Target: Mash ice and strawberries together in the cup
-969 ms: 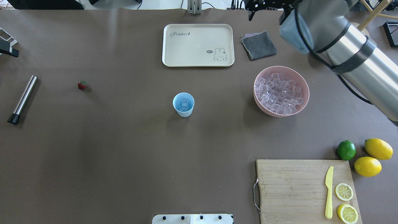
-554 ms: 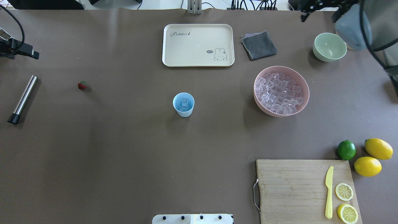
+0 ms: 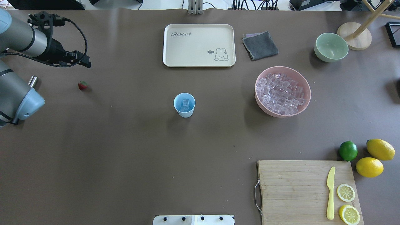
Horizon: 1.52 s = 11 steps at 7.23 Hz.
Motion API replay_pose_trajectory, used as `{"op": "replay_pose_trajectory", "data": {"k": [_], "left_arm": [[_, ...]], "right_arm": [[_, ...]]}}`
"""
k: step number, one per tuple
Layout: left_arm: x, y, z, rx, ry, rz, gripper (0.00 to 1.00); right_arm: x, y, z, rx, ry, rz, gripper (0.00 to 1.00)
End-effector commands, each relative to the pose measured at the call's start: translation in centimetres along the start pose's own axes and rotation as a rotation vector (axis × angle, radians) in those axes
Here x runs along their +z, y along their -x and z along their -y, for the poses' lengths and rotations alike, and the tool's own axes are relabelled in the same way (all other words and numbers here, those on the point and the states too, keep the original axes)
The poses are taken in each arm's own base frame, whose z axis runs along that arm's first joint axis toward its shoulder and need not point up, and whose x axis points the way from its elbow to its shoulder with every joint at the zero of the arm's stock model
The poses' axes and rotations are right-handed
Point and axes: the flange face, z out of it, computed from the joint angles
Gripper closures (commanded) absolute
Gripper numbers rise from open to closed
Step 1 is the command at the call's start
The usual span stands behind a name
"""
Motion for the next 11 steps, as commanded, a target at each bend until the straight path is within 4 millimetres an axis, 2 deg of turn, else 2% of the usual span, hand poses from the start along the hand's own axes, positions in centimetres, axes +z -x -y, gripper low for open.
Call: {"op": "replay_pose_trajectory", "data": {"k": [1, 2, 3, 4, 6, 7, 9, 11], "left_arm": [[3.6, 1.3, 1.3, 0.004, -0.001, 0.05, 0.03], [5.0, 2.3, 1.0, 0.006, -0.001, 0.046, 0.03], [7.1, 2.6, 0.1, 0.014, 0.001, 0.077, 0.03], [8.1, 2.4, -0.5, 0.023, -0.008, 0.103, 0.03], [8.2, 2.8, -1.2, 0.023, -0.001, 0.103, 0.04], [8.9, 3.4, -1.7, 0.018, 0.013, 0.113, 0.11], [9.0, 3.5, -3.3, 0.034, 0.013, 0.09, 0.11], [9.5, 3.7, -3.9, 0.025, 0.024, 0.093, 0.14]], "right_arm": [[2.0, -2.4, -4.9, -0.025, -0.037, 0.053, 0.02], [2.2, -2.6, -5.1, -0.026, -0.035, 0.052, 0.02], [2.0, -2.5, -5.0, -0.026, -0.038, 0.05, 0.02], [1.6, -2.2, -4.5, -0.024, -0.048, 0.048, 0.02], [1.2, -1.8, -3.8, -0.021, -0.057, 0.046, 0.02], [1.1, -1.8, -3.7, -0.016, -0.059, 0.048, 0.02], [1.2, -1.9, -3.7, -0.013, -0.056, 0.048, 0.02], [1.1, -1.8, -3.7, -0.014, -0.058, 0.048, 0.02]]}}
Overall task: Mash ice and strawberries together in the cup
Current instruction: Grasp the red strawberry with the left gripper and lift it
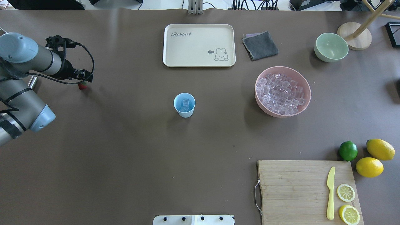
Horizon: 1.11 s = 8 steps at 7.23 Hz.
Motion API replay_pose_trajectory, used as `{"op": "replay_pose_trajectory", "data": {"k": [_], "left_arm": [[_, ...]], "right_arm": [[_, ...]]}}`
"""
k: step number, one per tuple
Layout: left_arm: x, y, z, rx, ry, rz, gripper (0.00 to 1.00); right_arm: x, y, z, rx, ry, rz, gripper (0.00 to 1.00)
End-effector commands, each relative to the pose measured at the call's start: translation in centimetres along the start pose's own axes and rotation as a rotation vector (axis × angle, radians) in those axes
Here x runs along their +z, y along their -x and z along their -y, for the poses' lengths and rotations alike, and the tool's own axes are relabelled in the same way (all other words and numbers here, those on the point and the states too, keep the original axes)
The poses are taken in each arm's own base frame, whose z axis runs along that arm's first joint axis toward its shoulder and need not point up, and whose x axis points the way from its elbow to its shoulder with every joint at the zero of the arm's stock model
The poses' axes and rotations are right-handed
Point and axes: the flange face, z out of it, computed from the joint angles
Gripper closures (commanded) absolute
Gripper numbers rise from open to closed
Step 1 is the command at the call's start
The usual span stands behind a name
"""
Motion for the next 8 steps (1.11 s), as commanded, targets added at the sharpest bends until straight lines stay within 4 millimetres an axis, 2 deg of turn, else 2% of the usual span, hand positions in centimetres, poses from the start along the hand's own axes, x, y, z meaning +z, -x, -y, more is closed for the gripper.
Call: {"op": "replay_pose_trajectory", "data": {"k": [1, 2, 3, 4, 5, 6, 7, 8], "left_arm": [[0.6, -0.2, -0.8, 0.0, 0.012, 0.0, 0.21], [0.8, -0.4, -1.0, 0.003, 0.017, 0.001, 0.3], [0.9, -1.2, -1.0, 0.009, 0.015, -0.006, 0.47], [0.8, -1.4, -0.9, 0.01, 0.017, -0.007, 0.59], [0.9, -1.1, -1.1, 0.009, 0.022, -0.003, 0.8], [0.8, -1.2, -1.1, 0.01, 0.022, -0.006, 0.95], [0.1, -1.8, -0.9, 0.013, 0.012, -0.015, 1.0], [-1.5, -2.4, -0.1, 0.015, -0.008, -0.031, 1.0]], "right_arm": [[0.0, 0.0, 0.0, 0.001, -0.001, 0.0, 0.02], [-0.1, 0.1, 0.0, 0.002, -0.002, 0.0, 0.02], [0.1, -0.1, 0.0, 0.007, 0.002, 0.0, 0.02], [0.2, -0.1, 0.0, 0.01, 0.003, 0.002, 0.02], [0.2, -0.2, -0.1, 0.012, 0.006, 0.001, 0.02], [0.4, -0.3, -0.2, 0.014, 0.009, 0.003, 0.02], [0.3, -0.3, -0.2, 0.013, 0.007, 0.002, 0.02], [0.2, -0.2, -0.1, 0.011, 0.005, 0.002, 0.02]]}}
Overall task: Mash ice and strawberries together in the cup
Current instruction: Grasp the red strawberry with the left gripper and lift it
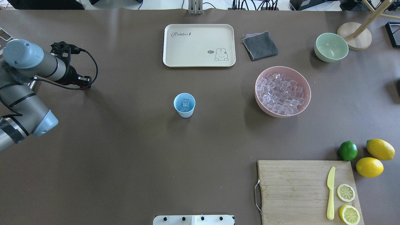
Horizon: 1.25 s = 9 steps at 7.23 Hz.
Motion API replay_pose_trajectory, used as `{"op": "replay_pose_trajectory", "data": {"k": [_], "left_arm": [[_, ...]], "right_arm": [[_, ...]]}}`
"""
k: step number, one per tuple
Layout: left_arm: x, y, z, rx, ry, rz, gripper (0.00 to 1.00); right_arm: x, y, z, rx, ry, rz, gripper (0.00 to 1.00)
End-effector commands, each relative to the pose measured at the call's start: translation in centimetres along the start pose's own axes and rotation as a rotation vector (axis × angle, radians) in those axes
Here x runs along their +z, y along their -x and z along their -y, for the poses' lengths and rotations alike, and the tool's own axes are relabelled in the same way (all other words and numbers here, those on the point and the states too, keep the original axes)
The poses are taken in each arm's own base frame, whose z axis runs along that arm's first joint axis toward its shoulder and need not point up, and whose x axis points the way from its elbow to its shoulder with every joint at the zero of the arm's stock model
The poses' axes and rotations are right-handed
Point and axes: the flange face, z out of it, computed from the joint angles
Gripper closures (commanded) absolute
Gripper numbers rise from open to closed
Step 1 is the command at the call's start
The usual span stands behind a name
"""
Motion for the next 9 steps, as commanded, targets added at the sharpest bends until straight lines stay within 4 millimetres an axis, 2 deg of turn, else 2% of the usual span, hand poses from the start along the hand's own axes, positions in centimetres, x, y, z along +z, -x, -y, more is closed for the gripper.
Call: {"op": "replay_pose_trajectory", "data": {"k": [1, 2, 3, 4, 5, 6, 8, 9], "left_arm": [[-2.6, -1.9, 1.4, -0.004, 0.002, -0.036, 1.0], [-4.4, -4.3, 2.5, 0.007, -0.009, -0.057, 1.0], [-7.3, -8.6, 3.9, 0.026, -0.023, -0.079, 1.0], [-10.3, -13.3, 3.1, 0.057, -0.016, -0.106, 1.0], [-12.5, -16.5, 2.1, 0.043, -0.014, -0.134, 1.0], [-13.4, -21.3, 2.0, 0.021, -0.015, -0.186, 1.0], [-12.8, -29.7, -1.2, -0.015, -0.026, -0.227, 1.0], [-12.0, -32.1, -1.7, -0.027, -0.011, -0.234, 1.0]], "right_arm": [[-0.2, 0.2, 0.1, -0.005, -0.005, 0.0, 0.02], [0.0, 0.0, 0.0, -0.002, -0.001, 0.0, 0.02], [-0.1, 0.1, 0.1, -0.001, -0.002, 0.0, 0.02], [-0.1, 0.0, 0.1, -0.003, -0.002, -0.002, 0.02], [0.0, -0.1, 0.0, -0.001, 0.002, -0.003, 0.02], [0.4, -0.4, -0.3, 0.003, 0.009, -0.005, 0.02], [0.6, -0.6, -0.6, 0.002, 0.014, -0.003, 0.02], [0.7, -0.6, -0.7, 0.005, 0.015, -0.004, 0.02]]}}
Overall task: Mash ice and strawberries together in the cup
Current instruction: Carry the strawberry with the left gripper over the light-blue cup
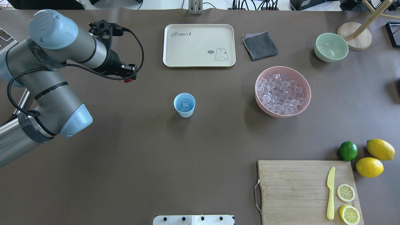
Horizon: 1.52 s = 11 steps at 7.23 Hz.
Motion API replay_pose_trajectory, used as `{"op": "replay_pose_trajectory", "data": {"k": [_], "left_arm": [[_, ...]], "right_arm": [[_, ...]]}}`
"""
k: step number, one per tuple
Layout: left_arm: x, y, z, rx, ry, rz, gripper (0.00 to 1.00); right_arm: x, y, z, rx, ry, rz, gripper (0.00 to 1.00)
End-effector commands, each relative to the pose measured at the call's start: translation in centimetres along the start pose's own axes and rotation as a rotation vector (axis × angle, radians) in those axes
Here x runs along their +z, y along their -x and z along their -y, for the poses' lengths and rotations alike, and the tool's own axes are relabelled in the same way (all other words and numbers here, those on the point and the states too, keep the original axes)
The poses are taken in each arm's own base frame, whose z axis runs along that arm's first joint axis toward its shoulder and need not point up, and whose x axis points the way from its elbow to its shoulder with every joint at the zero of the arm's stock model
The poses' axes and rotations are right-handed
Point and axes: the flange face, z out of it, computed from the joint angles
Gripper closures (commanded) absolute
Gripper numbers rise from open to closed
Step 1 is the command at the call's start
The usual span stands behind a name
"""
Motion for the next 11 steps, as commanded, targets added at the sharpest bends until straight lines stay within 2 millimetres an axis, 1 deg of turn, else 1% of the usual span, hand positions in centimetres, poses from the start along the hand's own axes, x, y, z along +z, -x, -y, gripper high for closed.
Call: {"op": "replay_pose_trajectory", "data": {"k": [1, 2, 3, 5, 6, 8, 9, 10, 11], "left_arm": [[2.0, -6.9, -2.4, -0.025, -0.033, -0.021, 1.0], [2.6, -10.3, -2.3, -0.042, -0.037, -0.038, 1.0], [3.7, -10.6, -1.7, -0.046, -0.044, -0.02, 1.0], [5.0, -8.9, -1.8, -0.027, -0.074, 0.025, 1.0], [5.2, -8.6, -1.8, -0.003, -0.08, 0.037, 1.0], [5.7, -8.4, -2.5, -0.009, -0.072, 0.043, 1.0], [5.7, -8.8, -2.8, -0.007, -0.074, 0.04, 0.71], [5.8, -9.3, -3.4, -0.026, -0.08, 0.038, 0.46], [5.5, -9.4, -3.4, -0.03, -0.083, 0.032, 0.04]], "right_arm": [[0.1, -0.1, -0.1, 0.005, 0.002, 0.001, 0.02], [0.0, 0.0, 0.0, 0.006, 0.001, 0.001, 0.02], [0.1, -0.1, -0.2, -0.003, 0.003, 0.0, 0.02], [0.1, -0.1, 0.0, -0.002, 0.002, -0.001, 0.02], [0.1, -0.1, 0.0, -0.001, 0.002, -0.001, 0.02], [-0.3, 0.3, -0.1, -0.002, -0.006, 0.0, 0.02], [-0.3, 0.3, -0.1, -0.001, -0.005, 0.0, 0.02], [-0.3, 0.3, 0.0, 0.001, -0.006, -0.001, 0.02], [-0.4, 0.3, 0.1, -0.001, -0.008, -0.002, 0.02]]}}
